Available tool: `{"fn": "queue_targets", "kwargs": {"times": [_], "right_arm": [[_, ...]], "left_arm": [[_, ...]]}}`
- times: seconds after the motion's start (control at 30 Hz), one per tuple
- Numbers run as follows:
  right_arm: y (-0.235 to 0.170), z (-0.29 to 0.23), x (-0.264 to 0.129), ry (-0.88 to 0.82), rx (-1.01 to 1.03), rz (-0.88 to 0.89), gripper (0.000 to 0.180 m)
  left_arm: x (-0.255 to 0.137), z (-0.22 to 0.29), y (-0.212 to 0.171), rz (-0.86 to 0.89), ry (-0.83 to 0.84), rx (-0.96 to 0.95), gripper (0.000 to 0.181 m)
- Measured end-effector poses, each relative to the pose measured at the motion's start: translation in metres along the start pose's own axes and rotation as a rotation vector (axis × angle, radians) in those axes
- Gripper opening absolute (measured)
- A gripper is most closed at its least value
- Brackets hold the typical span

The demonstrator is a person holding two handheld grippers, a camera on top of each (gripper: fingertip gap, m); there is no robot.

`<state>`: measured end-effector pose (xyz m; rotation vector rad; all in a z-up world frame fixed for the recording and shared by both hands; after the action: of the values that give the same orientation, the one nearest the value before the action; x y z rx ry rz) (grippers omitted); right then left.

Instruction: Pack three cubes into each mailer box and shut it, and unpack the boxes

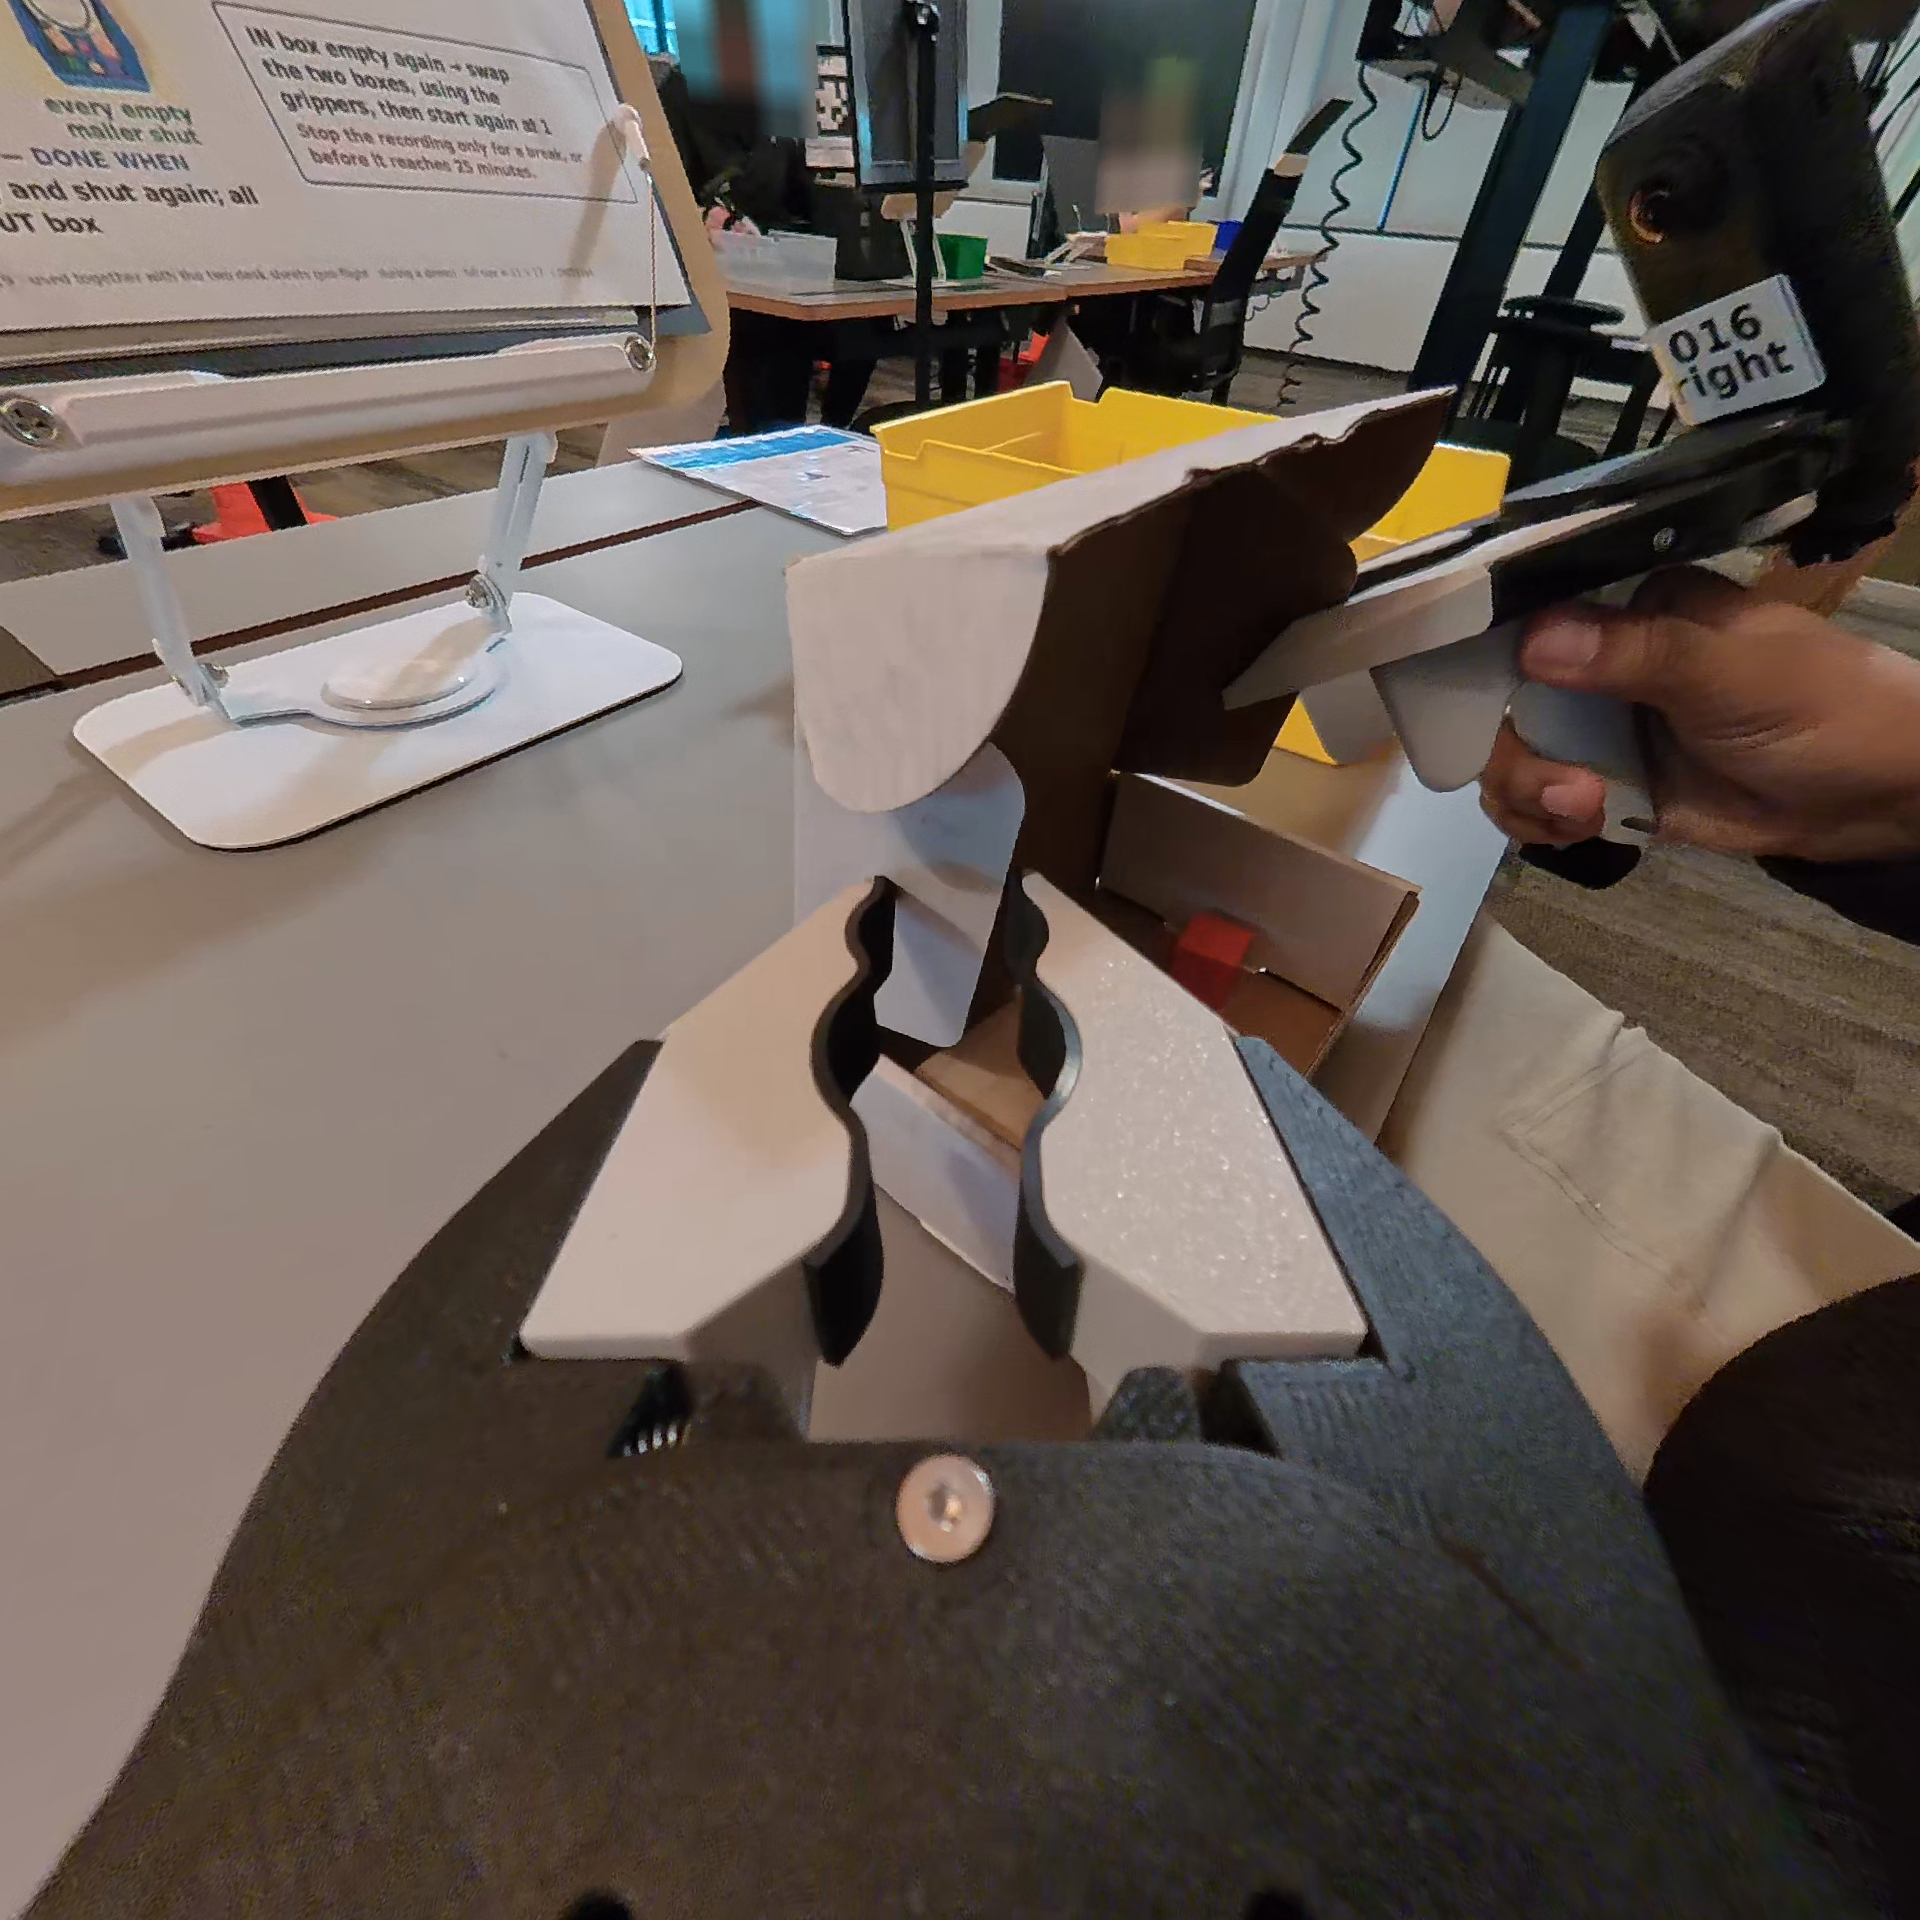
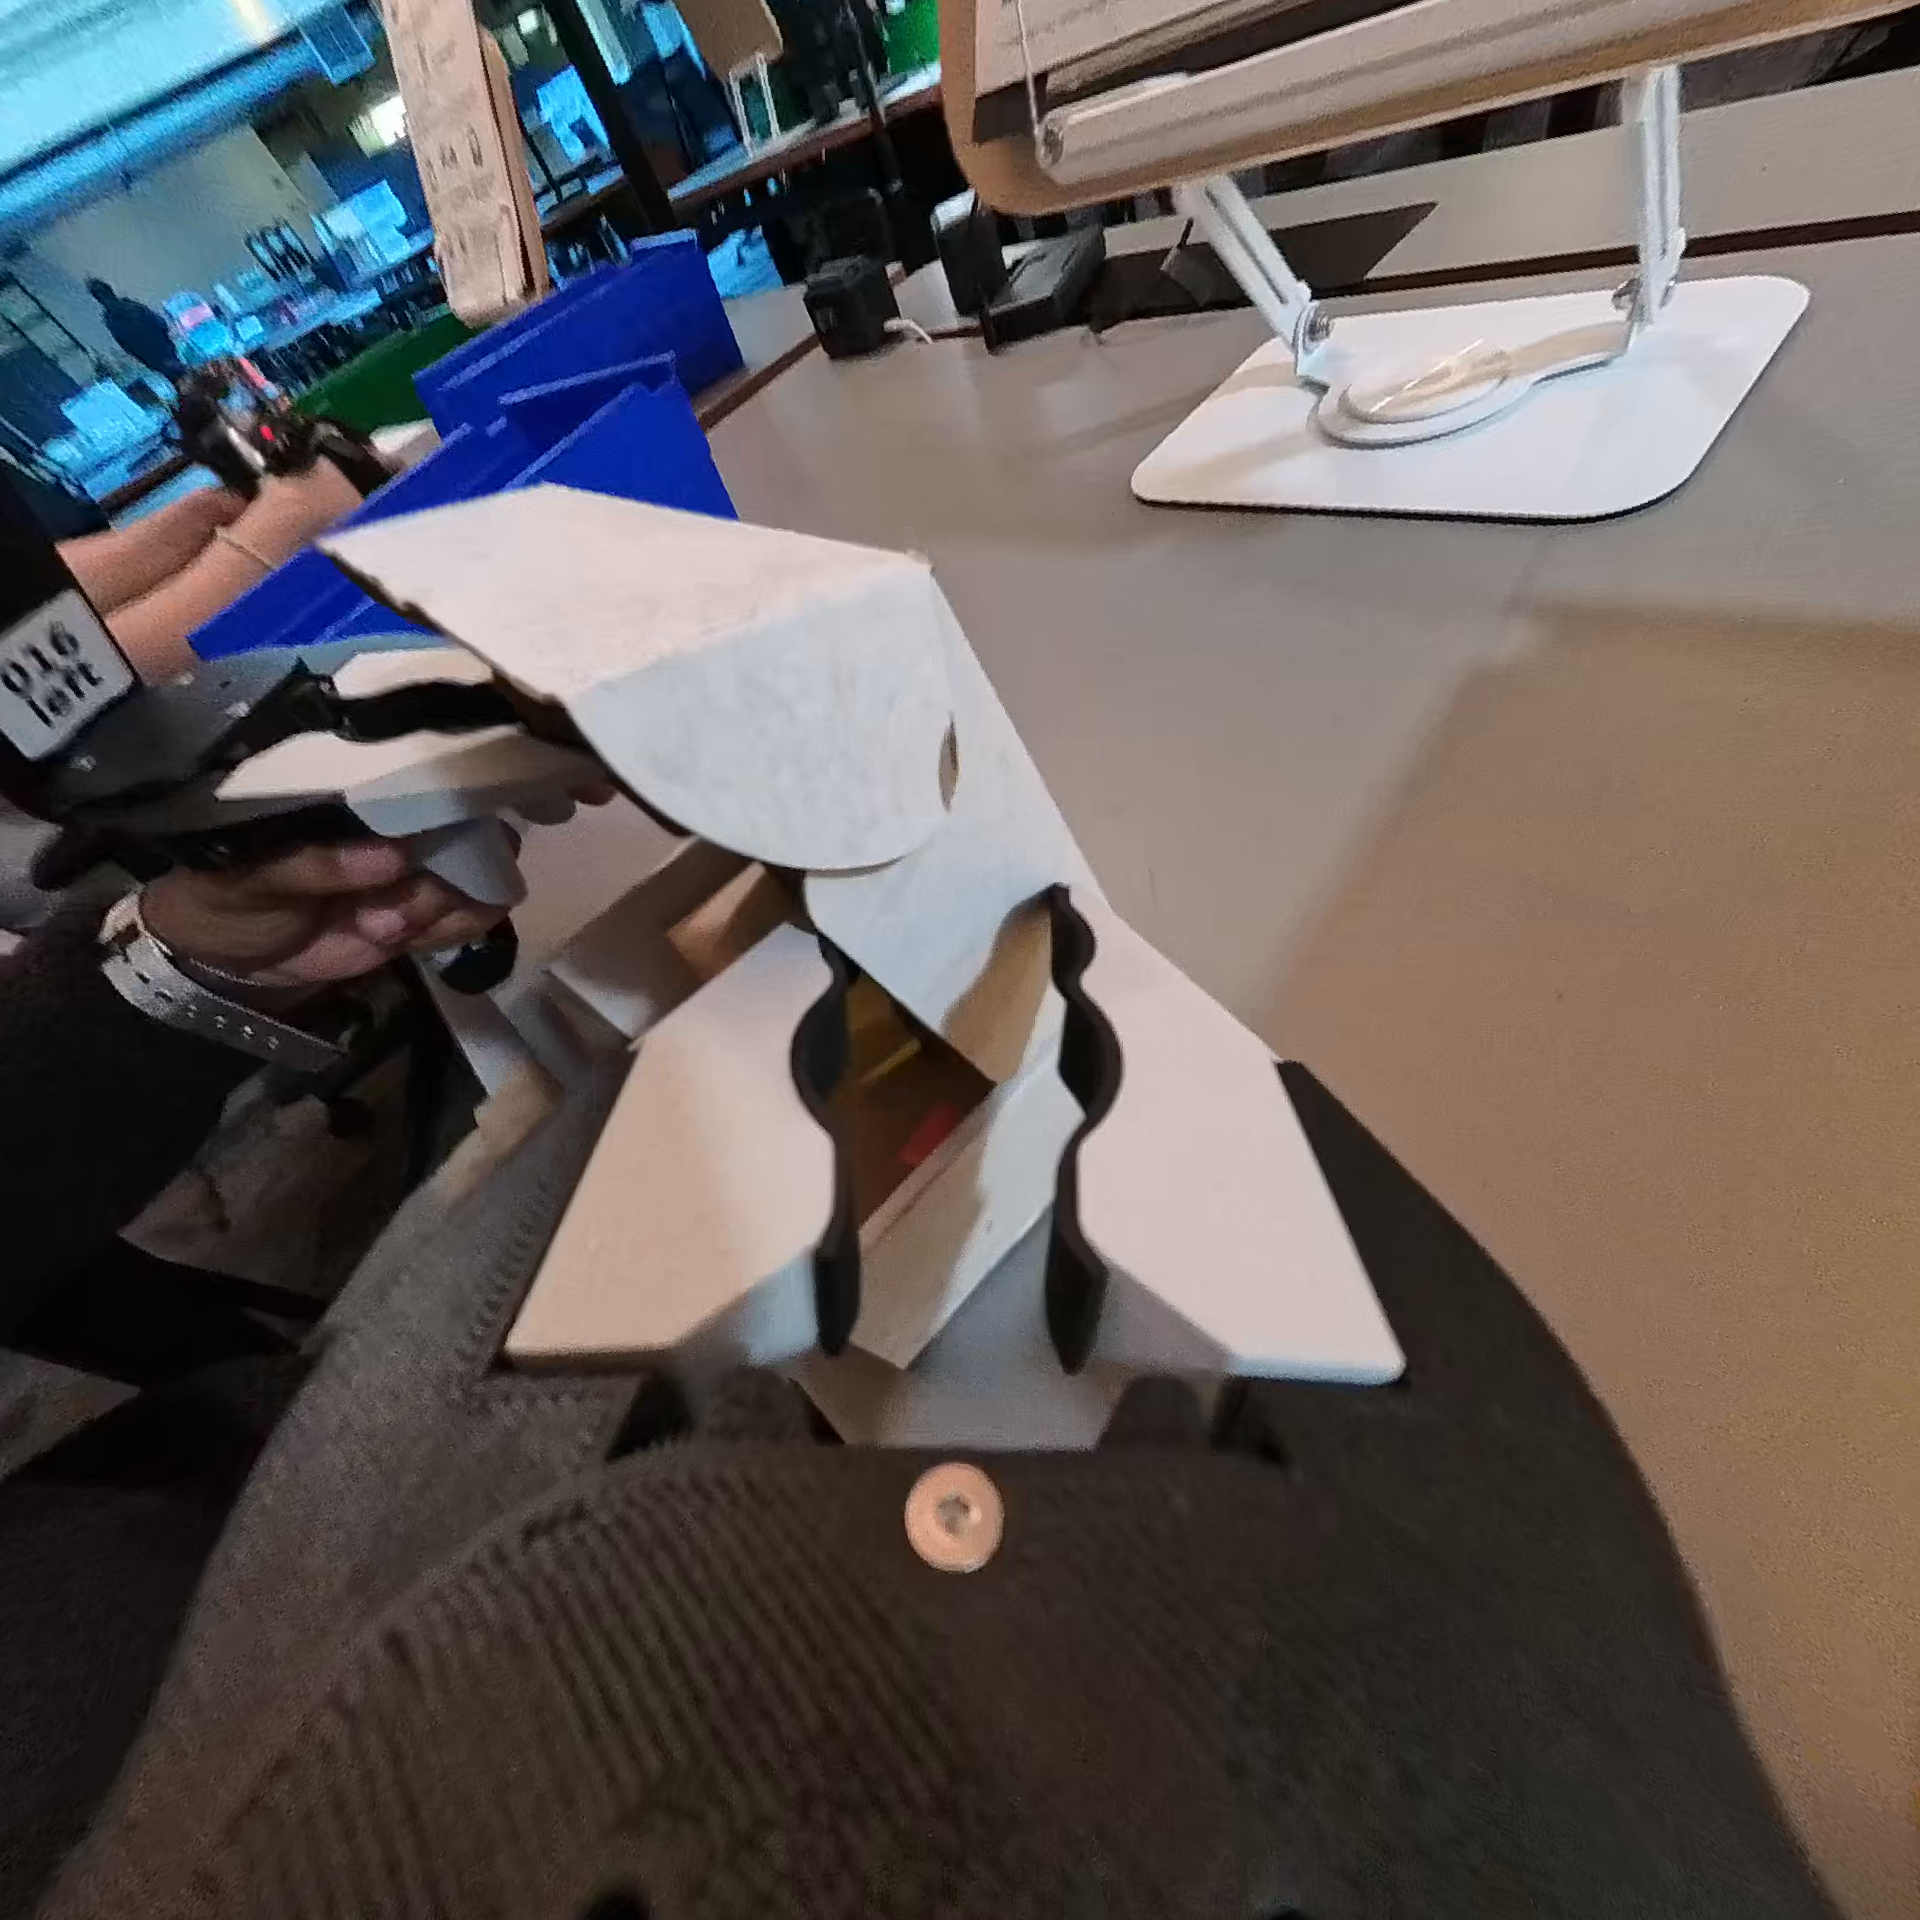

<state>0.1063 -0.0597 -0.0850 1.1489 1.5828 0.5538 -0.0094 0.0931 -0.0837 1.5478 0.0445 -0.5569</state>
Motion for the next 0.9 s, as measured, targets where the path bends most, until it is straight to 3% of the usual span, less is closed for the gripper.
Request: {"fn": "queue_targets", "kwargs": {"times": [0.27, 0.4, 0.57, 0.77, 0.9], "right_arm": [[-0.015, -0.007, -0.007, -0.007, -0.107, -0.095, 0.035], [-0.020, 0.003, -0.013, -0.121, -0.175, -0.130, 0.044], [-0.021, -0.013, -0.015, -0.033, -0.220, -0.072, 0.042], [-0.026, -0.022, -0.010, -0.069, -0.369, -0.106, 0.039], [-0.029, -0.024, -0.007, -0.083, -0.396, -0.132, 0.038]], "left_arm": [[-0.003, 0.004, -0.005, -0.036, 0.025, 0.052, 0.018], [-0.011, -0.002, -0.002, -0.019, 0.074, 0.066, 0.018], [-0.019, 0.002, -0.003, 0.031, -0.019, -0.014, 0.022], [-0.011, 0.023, -0.007, 0.000, -0.078, 0.069, 0.034], [-0.009, 0.026, -0.010, -0.030, -0.059, 0.118, 0.030]]}}
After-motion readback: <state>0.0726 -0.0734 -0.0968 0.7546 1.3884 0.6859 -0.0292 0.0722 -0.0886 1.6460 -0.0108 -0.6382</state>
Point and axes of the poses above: each gripper's, where its closed fingertips meet, x out along the fingers, y out of its top, z = x × y across the jaws, the point moved 5 cm from there along -x, back along the fingers, and after that the axes turned 11 degrees about -z, right-handed, at the moved point
